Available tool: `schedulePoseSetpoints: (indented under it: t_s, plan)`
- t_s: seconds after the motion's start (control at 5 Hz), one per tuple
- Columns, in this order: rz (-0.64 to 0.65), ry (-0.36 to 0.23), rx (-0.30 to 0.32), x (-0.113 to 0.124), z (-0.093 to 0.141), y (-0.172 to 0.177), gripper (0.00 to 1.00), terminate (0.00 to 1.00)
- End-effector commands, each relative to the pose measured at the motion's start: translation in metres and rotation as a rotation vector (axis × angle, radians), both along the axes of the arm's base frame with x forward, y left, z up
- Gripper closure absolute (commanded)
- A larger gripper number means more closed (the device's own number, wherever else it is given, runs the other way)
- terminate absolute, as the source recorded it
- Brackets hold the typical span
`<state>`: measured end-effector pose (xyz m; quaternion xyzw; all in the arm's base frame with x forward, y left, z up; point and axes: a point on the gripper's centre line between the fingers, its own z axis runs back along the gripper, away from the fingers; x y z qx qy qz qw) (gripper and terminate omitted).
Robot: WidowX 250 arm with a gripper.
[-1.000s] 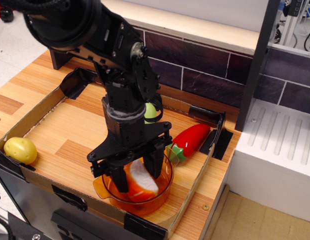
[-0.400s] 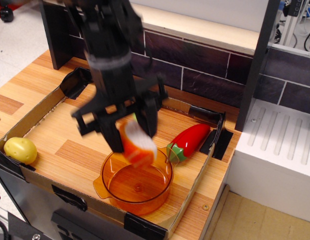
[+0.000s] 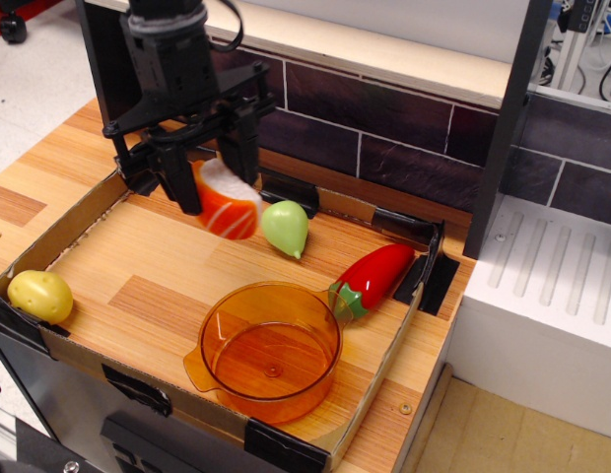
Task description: Take sushi out of pot
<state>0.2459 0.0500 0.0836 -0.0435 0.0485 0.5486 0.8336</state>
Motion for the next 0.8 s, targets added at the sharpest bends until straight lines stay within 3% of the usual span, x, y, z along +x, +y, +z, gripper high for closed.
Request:
schedulePoseSetpoints:
  t_s: [0.0, 0.2, 0.6]
  plan:
    - [-0.119, -0.05, 0.152, 0.022, -0.033, 0.029, 1.0, 0.0]
    - [-0.3, -0.055, 0.188, 0.004, -0.05, 0.02, 1.0, 0.0]
    - [-0.41, -0.033, 0.188, -0.039, -0.052, 0.005, 1.0, 0.0]
